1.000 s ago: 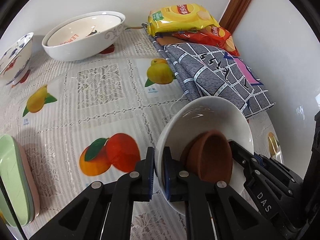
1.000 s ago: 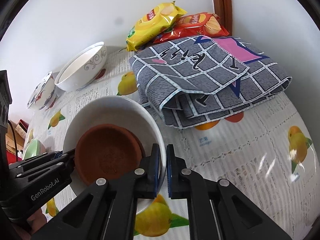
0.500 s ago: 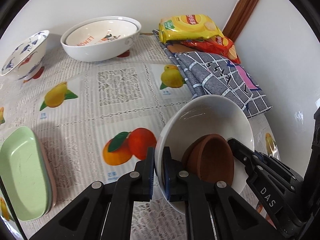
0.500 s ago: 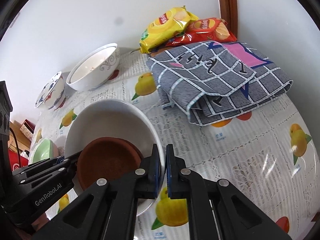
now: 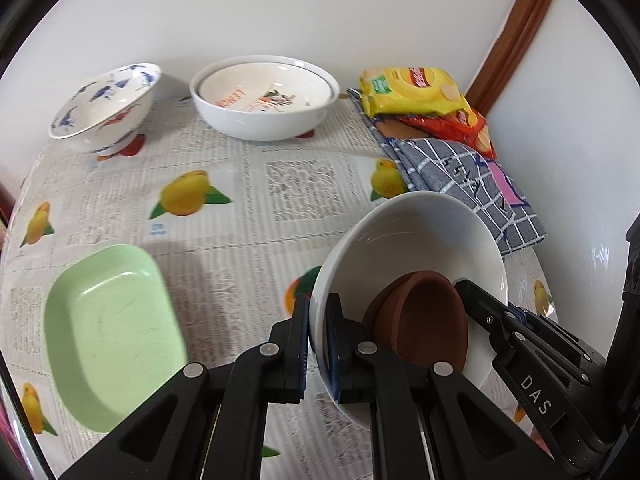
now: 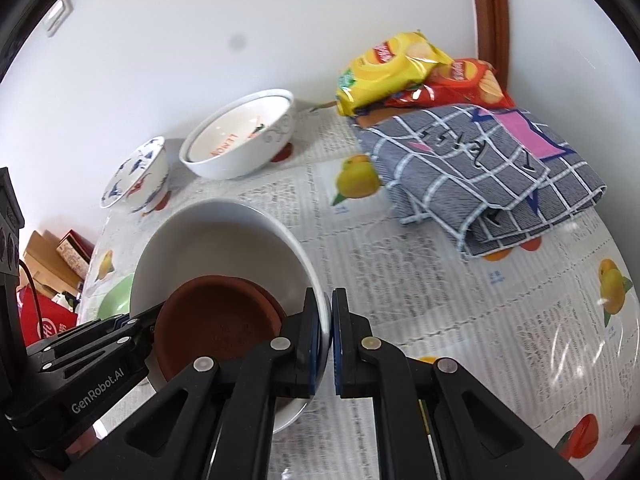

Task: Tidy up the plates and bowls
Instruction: 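Lift the white bowl with both tools and carry it over the light-green plates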

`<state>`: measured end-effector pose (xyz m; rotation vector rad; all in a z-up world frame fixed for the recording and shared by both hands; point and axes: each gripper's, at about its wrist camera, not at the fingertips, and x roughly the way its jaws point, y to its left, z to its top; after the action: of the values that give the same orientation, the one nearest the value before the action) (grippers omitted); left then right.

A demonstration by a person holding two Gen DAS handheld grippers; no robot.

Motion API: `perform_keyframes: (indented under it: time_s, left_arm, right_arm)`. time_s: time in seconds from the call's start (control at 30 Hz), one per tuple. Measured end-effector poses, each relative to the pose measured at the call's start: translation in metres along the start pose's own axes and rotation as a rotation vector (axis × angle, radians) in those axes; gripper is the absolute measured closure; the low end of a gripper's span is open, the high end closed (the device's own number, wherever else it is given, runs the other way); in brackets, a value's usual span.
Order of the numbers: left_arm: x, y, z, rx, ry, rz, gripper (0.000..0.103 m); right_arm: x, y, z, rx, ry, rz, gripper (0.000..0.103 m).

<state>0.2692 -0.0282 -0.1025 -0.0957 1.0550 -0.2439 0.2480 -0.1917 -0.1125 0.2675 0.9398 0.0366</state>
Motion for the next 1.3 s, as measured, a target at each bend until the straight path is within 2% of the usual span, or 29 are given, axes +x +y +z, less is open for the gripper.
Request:
perform_keyframes:
  time_s: [0.67,1.3]
  left_arm:
    - [-0.043,0.084,-0.011,-0.091,-0.052,0.049,0.095]
    - [-0.04,0.163,-0.026,-0.198,-0.028,0.122,0.095]
  right_arm:
    - [0.0,0.089,-0.009,-0.087,0.005,0.052,0.097]
    - [0.042,0.163,-0.022,-0.166,0.076,0.131,0.097]
